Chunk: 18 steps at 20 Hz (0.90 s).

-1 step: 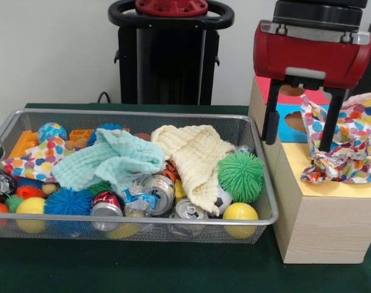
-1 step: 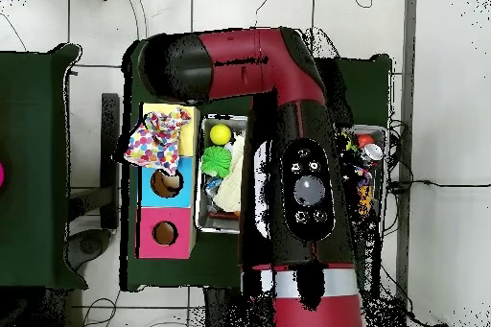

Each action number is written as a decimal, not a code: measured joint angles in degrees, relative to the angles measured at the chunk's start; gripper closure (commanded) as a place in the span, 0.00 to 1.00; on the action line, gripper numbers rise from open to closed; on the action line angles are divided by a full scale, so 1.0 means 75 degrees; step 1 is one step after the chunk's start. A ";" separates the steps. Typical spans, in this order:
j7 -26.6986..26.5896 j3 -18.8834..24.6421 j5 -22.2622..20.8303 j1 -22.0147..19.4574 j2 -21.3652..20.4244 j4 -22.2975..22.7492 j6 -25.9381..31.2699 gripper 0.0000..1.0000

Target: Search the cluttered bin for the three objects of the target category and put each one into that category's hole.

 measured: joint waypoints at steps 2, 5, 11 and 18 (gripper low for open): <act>0.0000 -0.0003 -0.0013 0.0003 0.0000 0.0000 0.0000 0.00; 0.0000 -0.0004 -0.0028 0.0003 0.0000 0.0000 0.0000 0.00; 0.0000 -0.0004 -0.0064 0.0003 0.0000 0.0000 0.0000 0.00; 0.0000 -0.0004 -0.0077 0.0002 -0.0002 0.0001 0.0000 0.00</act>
